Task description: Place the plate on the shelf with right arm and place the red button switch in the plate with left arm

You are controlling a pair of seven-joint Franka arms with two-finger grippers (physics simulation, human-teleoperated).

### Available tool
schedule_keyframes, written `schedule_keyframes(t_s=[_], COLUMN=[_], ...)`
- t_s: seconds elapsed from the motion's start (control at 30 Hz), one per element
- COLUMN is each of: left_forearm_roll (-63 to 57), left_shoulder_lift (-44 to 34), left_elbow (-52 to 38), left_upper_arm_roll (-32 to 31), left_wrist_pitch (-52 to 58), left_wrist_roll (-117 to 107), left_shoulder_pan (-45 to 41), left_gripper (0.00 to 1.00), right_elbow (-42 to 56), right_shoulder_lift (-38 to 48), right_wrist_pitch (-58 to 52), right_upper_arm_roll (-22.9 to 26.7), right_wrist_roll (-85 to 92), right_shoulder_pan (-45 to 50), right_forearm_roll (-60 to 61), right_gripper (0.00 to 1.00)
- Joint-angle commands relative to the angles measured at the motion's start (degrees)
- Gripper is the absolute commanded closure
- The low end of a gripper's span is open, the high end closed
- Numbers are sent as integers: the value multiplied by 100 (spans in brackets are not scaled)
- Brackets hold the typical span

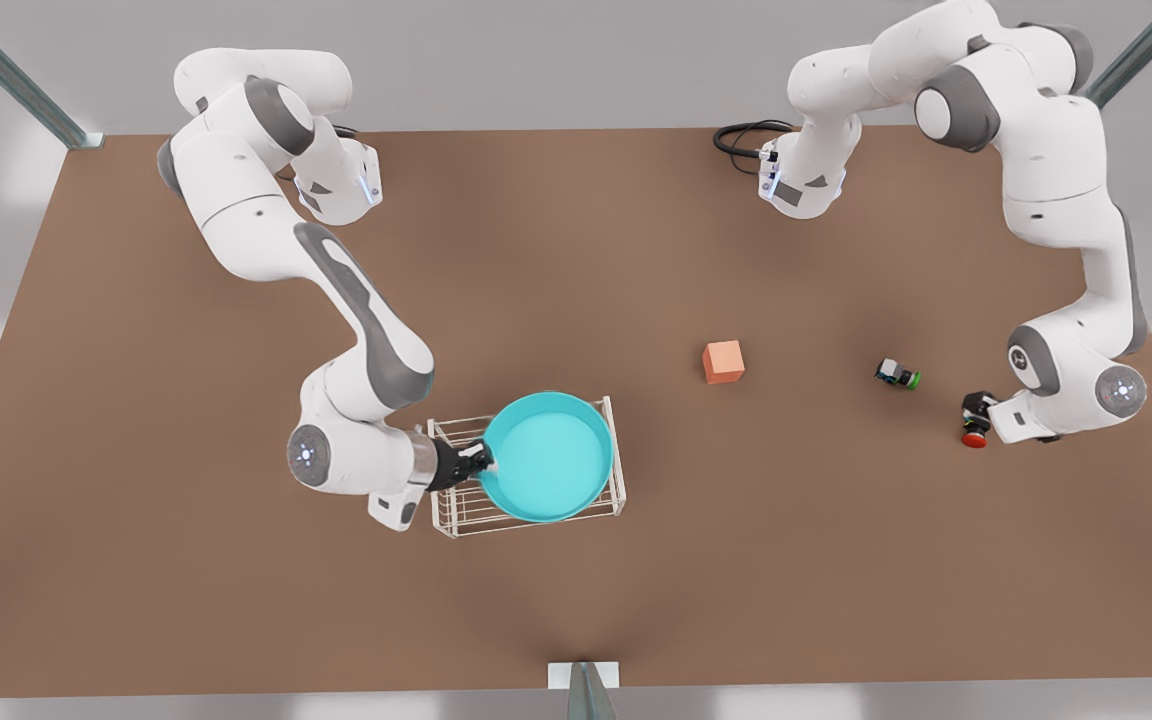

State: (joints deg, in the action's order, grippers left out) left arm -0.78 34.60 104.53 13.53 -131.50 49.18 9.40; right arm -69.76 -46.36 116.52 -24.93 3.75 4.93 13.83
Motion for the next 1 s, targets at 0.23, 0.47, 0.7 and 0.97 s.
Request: schedule_keyframes(t_s=[0.23,0.47,0.7,0.97], left_forearm_roll=[16,42,78,69], left_shoulder_lift=[135,372,364,118], left_elbow=[94,94,85,50], left_upper_arm_roll=[1,1,1,-8], left_wrist_pitch=[-288,-412,-368,-104], left_wrist_roll=[1199,1199,1199,716], left_shoulder_pan=[132,159,141,62], left_gripper=[0,0,41,50], right_elbow=[-328,-205,-1251,-1444], right_shoulder_lift=[1366,2217,4407,4513], right_wrist_pitch=[-954,-3054,-4216,-4093], right_upper_arm_roll=[-12,50,1289,1359], right_wrist_roll=[-586,117,460,521], right_shoulder_pan=[-211,-1539,-1134,-1134], right_forearm_roll=[-301,-2859,-1831,-1831], right_gripper=[0,0,0,0])
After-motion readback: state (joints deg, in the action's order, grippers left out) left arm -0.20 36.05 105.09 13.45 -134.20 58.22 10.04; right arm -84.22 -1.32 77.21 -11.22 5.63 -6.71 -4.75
